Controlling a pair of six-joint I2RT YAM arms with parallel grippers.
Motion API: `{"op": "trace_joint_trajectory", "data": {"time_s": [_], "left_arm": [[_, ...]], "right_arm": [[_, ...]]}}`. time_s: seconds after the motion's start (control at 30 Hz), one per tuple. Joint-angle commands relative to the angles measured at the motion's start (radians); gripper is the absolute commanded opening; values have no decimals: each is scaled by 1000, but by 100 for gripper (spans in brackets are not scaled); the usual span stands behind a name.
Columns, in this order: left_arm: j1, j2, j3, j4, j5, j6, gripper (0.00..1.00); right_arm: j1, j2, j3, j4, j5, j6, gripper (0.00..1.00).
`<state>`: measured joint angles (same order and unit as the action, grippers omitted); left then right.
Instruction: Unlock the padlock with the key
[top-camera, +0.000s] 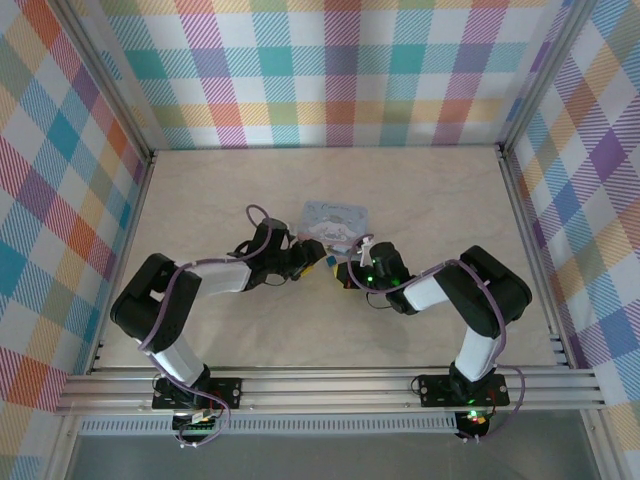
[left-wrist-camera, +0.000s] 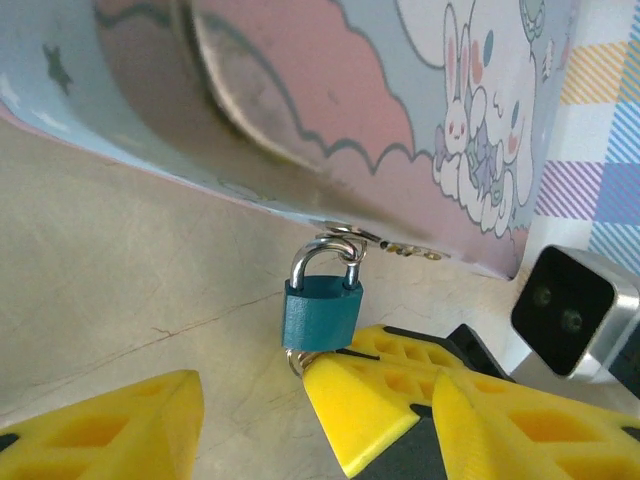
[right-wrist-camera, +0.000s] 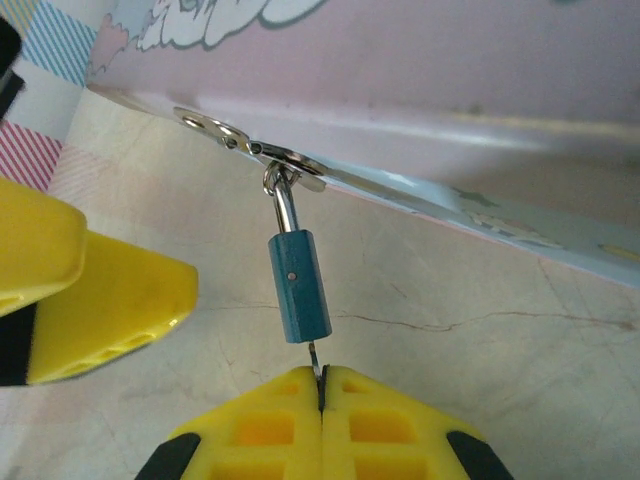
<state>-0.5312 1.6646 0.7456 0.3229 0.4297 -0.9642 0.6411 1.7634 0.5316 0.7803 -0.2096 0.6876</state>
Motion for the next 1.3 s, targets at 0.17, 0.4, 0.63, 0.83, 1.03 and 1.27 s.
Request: {"op": "trace_joint_trajectory", "data": {"time_s": [0.17, 0.4, 0.63, 0.83, 1.03, 1.27], "left_arm": [[7, 39, -54, 239, 33, -175, 52], [-2, 99, -50, 309, 58, -207, 48], [-21, 165, -35, 371, 78, -243, 44], [-36, 206, -25, 412, 81, -268, 39], [-45, 223, -13, 423, 78, -275, 34], [-54, 233, -2, 453, 86, -290, 30]], "right_arm": [[2, -56, 40, -85, -57, 173, 0], [2, -58, 58, -107, -77, 203, 0], [2, -59, 67, -104, -87, 221, 0], [2, -66, 68, -98, -89, 229, 0], [2, -62, 70, -85, -106, 246, 0], [2, -58, 75, -48, -129, 295, 0]]}}
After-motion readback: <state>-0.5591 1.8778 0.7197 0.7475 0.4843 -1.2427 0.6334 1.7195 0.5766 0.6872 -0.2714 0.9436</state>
